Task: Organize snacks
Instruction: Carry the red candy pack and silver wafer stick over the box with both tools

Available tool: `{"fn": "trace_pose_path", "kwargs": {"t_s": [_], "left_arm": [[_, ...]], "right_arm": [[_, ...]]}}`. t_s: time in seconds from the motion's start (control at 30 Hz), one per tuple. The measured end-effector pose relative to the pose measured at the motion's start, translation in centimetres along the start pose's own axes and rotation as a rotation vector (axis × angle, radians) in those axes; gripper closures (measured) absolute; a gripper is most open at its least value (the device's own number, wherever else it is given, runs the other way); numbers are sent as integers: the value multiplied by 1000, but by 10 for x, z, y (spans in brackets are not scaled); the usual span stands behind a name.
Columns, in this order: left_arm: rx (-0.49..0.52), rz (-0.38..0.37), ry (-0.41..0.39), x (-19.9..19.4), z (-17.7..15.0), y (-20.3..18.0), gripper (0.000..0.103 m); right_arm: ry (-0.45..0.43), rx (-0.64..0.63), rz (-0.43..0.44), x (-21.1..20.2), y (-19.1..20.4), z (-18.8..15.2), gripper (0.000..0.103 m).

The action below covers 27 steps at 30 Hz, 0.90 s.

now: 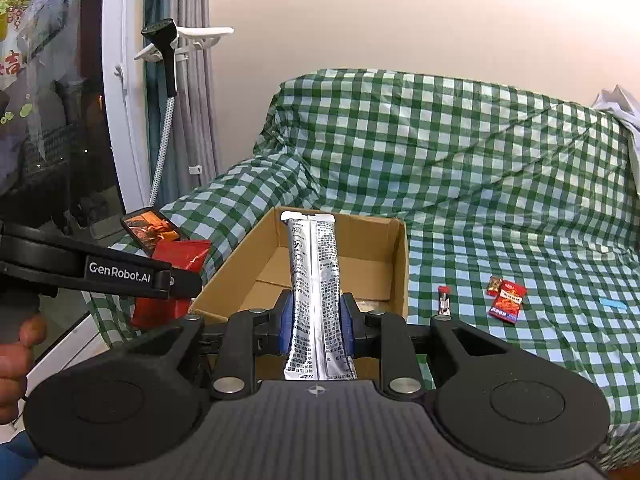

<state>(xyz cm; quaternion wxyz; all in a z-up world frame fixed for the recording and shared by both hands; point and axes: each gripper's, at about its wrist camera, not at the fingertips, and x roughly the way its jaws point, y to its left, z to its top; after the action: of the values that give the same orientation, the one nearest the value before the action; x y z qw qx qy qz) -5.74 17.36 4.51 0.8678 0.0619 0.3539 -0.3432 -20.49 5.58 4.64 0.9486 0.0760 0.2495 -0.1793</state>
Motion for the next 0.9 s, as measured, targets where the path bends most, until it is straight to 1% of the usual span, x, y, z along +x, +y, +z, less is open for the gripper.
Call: {"fn": "trace_pose_path", "kwargs": {"t_s": [0.9], "left_arm": [[-4, 24, 124, 58, 3, 10, 56]], "right_arm": [[135, 29, 18, 54, -13, -8, 77]]}}
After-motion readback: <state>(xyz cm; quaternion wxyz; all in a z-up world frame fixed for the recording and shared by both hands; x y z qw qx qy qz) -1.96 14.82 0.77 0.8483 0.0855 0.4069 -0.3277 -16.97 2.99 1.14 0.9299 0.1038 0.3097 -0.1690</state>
